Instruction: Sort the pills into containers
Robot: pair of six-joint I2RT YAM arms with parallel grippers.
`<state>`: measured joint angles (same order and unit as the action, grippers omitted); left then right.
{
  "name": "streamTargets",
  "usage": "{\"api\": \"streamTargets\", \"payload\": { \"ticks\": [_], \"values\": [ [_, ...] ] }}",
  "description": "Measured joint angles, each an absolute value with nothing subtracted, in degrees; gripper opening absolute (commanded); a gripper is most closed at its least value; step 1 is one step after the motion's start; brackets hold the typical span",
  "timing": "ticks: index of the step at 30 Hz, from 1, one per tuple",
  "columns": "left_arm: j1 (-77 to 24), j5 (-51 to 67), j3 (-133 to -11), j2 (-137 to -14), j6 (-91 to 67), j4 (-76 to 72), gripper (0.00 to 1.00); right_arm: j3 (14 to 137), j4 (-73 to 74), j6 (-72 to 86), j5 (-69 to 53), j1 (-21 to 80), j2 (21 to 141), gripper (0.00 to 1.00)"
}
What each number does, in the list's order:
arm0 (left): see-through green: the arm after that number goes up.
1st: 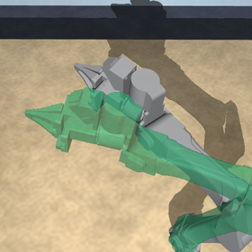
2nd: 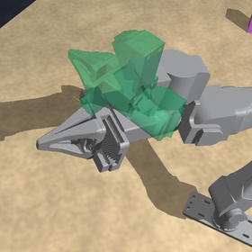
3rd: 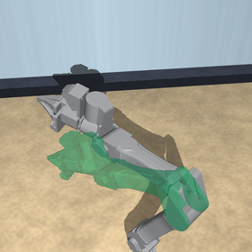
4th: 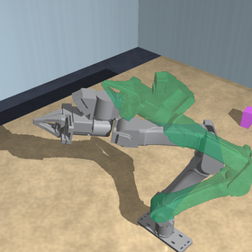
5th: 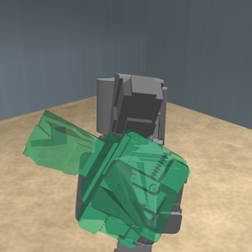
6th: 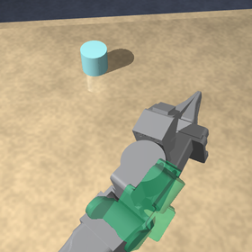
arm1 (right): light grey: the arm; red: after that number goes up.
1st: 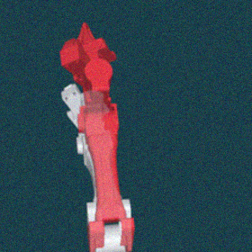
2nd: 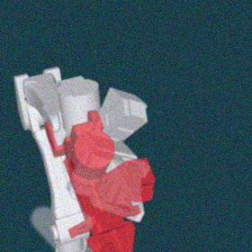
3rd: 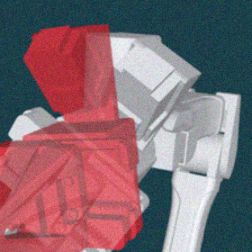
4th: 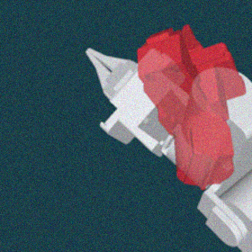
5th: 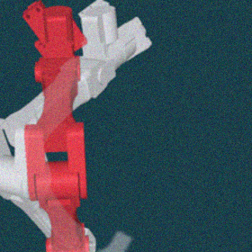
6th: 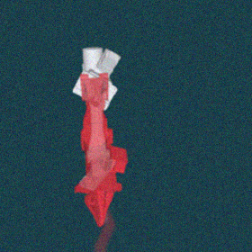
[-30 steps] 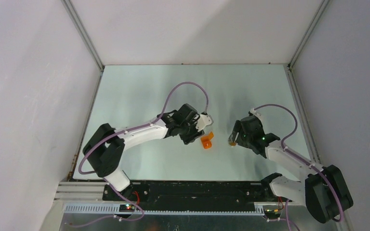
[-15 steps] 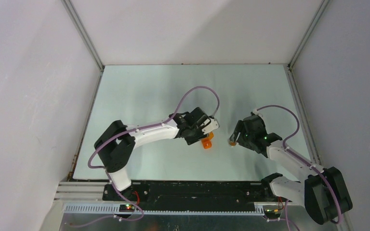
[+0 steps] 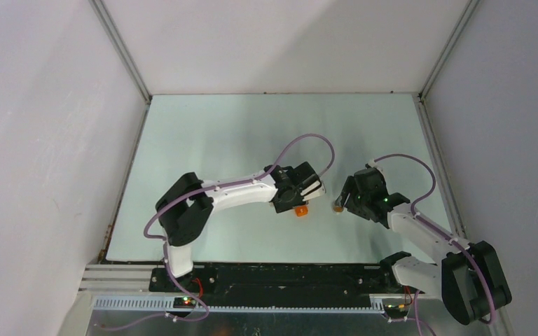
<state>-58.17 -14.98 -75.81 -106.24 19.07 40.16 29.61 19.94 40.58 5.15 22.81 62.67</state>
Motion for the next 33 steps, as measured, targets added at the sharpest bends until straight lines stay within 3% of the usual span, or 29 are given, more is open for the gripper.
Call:
{"api": "streamTargets", "payload": {
  "ticks": [16,33],
  "values": [
    [-61.69,-19.70,-85.67,-112.79,18.31,48.84,0.00,29.61,21.52,41.47,5.80,22.20,62.81,0.69],
    [-62.37,-20.32,-86.26,-113.58,16.73,51.94,0.00,29.58,22.20,41.87,6.11,21.45,62.76,0.69]
  ]
}}
